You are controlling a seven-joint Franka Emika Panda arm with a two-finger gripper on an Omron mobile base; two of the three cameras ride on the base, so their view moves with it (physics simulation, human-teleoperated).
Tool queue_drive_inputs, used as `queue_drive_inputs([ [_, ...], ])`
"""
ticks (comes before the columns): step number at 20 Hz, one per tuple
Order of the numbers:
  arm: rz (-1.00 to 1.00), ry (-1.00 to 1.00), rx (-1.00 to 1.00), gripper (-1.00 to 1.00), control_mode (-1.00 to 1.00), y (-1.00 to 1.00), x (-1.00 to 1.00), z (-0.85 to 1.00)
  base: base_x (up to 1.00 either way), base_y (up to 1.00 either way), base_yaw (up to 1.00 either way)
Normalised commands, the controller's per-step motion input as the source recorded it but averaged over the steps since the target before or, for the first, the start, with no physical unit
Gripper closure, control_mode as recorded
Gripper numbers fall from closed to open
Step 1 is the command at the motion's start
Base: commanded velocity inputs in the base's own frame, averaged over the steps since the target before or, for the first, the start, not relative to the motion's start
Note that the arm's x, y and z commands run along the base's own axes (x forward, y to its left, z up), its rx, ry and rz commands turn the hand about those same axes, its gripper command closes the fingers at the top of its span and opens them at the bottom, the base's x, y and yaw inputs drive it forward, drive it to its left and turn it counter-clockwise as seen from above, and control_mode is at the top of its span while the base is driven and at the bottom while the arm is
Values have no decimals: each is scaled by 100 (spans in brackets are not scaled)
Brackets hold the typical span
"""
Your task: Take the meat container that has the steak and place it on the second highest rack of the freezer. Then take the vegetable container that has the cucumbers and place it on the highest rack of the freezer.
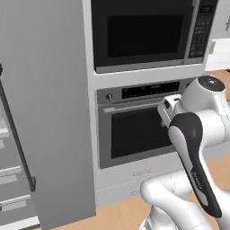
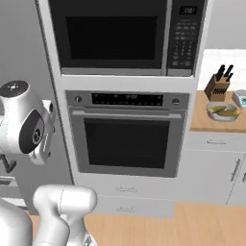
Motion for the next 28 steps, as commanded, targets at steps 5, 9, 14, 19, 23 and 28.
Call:
queue_drive_inputs([
  [5, 0, 0, 0, -100, 100, 0, 0, 0, 46, -100, 0],
  [9, 0, 0, 0, -100, 100, 0, 0, 0, 43, -100, 0],
  [14, 0, 0, 0, -100, 100, 0, 0, 0, 54, -98, 0],
  [19, 0, 0, 0, -100, 100, 0, 0, 0, 55, -83, 0],
  [23, 0, 0, 0, -100, 100, 0, 0, 0, 49, -68, 0],
  [28, 0, 0, 0, -100, 100, 0, 0, 0, 52, -57, 0],
])
